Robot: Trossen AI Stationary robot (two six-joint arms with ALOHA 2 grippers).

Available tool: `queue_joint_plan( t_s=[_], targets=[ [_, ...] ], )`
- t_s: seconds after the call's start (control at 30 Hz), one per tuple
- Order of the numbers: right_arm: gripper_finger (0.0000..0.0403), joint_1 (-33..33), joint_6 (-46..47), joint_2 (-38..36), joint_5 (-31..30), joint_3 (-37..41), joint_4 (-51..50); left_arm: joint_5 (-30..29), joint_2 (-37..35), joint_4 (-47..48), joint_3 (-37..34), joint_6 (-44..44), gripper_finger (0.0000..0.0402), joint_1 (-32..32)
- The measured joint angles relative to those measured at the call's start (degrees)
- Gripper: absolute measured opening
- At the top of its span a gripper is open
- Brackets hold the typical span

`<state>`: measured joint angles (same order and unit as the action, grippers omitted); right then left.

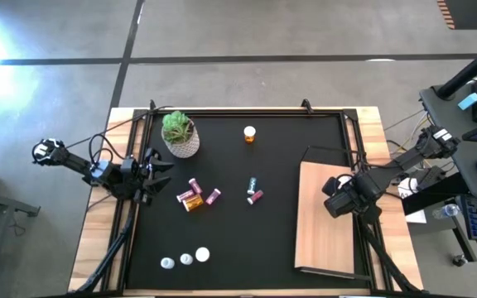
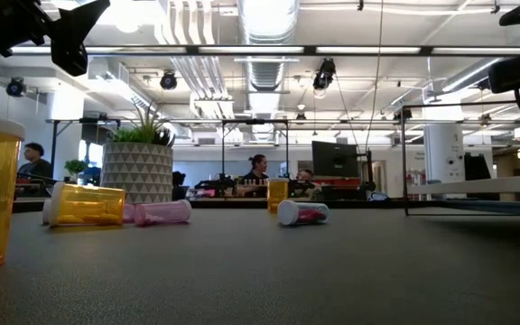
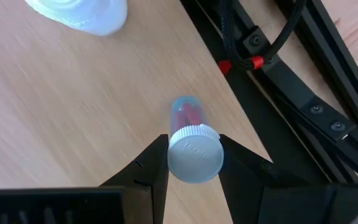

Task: Pick and place medicine bottles onto shelf by color
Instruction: Put the bottom blue pill bottle on the shelf, then put the top orange pill bottle on the shelf

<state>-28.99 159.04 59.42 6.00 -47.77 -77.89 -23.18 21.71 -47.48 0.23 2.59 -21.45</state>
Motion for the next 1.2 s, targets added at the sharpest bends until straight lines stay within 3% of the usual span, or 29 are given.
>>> queue_joint_plan(
  t_s=[0.4,0.7,1.2],
  targets=[
    [0.0112,0.0,0.0,0.4,-4.5,0.3,0.7,0.0,0.0,0.0,0.0,0.0,0.0199,0.0],
    [0.0113,0.0,-0.1,1.8,-4.5,0.3,0.4,0.0,0.0,0.0,0.0,0.0,0.0199,0.0],
    [0.0193,0.0,0.0,1.8,-4.3,-0.5,0.4,0.0,0.0,0.0,0.0,0.0,0.0199,0.0]
  ],
)
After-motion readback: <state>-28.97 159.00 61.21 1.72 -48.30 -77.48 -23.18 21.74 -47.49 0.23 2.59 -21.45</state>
